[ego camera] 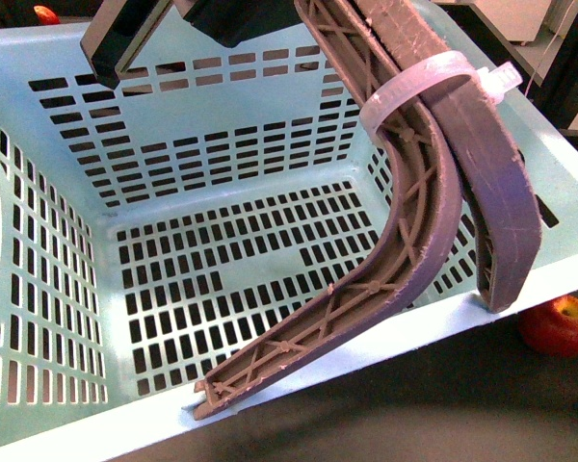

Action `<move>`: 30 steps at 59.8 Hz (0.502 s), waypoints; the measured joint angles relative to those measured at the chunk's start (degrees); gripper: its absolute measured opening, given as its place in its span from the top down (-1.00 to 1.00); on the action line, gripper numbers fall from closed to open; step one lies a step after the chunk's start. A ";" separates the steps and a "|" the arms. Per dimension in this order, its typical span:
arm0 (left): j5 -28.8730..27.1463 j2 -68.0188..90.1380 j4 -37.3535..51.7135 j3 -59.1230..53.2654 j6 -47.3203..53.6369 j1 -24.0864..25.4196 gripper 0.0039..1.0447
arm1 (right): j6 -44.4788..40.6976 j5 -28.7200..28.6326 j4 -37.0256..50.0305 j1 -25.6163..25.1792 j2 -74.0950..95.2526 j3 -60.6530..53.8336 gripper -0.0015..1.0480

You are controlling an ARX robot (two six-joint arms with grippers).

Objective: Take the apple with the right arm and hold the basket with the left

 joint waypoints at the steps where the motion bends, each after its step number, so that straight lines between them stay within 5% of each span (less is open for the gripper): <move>1: -0.02 0.00 0.00 0.00 0.04 -0.02 0.70 | -0.22 -0.02 2.32 -0.66 2.71 0.44 -0.83; 16: 0.00 0.02 0.00 0.00 0.02 -0.02 0.70 | -7.52 0.50 29.09 -1.68 47.43 10.56 -0.83; 30: -0.02 0.02 0.00 0.00 0.02 -0.02 0.70 | -12.22 5.22 32.37 1.46 71.97 17.94 -0.83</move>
